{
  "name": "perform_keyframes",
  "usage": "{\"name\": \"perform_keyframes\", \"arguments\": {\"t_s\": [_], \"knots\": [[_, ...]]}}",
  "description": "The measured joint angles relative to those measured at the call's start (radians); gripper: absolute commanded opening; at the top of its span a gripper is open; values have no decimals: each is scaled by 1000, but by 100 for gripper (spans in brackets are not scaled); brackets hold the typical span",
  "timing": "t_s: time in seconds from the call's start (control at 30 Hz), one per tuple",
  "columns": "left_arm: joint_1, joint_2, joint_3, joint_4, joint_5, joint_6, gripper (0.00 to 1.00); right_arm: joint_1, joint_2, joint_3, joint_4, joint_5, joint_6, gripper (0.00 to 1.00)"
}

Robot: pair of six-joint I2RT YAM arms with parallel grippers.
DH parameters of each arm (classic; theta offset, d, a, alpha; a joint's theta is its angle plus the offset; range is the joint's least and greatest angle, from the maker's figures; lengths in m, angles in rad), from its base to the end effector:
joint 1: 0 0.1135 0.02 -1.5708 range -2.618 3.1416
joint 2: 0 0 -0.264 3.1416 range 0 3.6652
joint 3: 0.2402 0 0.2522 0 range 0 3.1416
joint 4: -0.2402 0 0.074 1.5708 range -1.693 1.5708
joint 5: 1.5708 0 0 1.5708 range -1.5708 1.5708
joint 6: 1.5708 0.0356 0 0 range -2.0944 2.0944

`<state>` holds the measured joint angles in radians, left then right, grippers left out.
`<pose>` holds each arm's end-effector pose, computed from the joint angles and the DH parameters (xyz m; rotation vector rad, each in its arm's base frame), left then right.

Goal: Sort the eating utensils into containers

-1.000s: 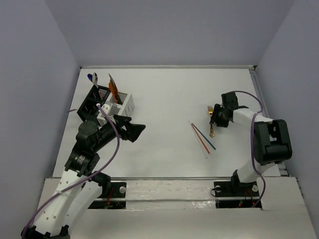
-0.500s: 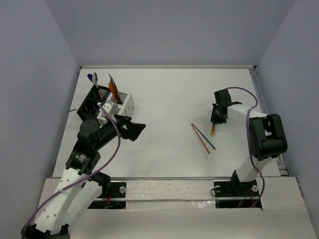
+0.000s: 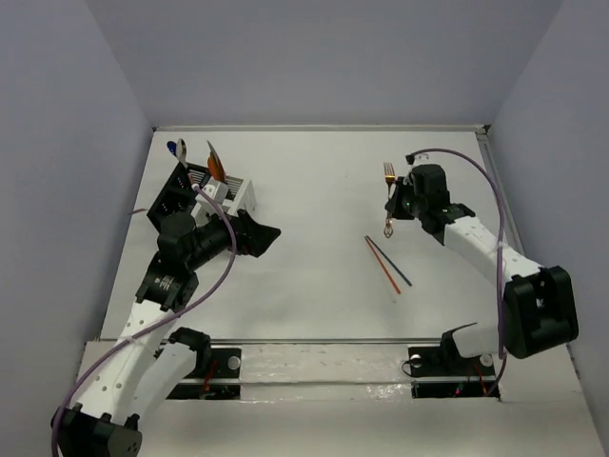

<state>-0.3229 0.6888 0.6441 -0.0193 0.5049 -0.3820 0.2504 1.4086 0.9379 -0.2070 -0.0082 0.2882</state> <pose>0.1544 -0.0698 0.3236 0.3536 1.6767 -0.9425 0.2986 0.0767 0.2477 0.0384 2.2653 0.2976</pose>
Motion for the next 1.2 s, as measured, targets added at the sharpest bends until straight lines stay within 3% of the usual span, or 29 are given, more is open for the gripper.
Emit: {"name": "perform_keyframes", "arguments": {"t_s": [0.13,0.33,0.6,0.9,1.0,1.03,1.2], "knots": [[18,19,0,53,12,-58,93,163,-54,-30,130,-163,18,0],[18,59,-60,197,10,-182,93,353,-2,-40,266,-328,32,0],[-26,215,-139,344,-98,-326,87,413,64,-69,399,-431,59,0],[-109,372,-130,476,-219,-369,78,475,91,-91,463,-472,87,0],[-113,425,-115,491,-241,-375,60,485,91,-93,478,-477,93,0],[-116,442,-111,501,-251,-378,47,485,91,-96,482,-479,95,0],[-130,468,-89,522,-270,-387,38,491,91,-102,484,-478,99,0]]}}
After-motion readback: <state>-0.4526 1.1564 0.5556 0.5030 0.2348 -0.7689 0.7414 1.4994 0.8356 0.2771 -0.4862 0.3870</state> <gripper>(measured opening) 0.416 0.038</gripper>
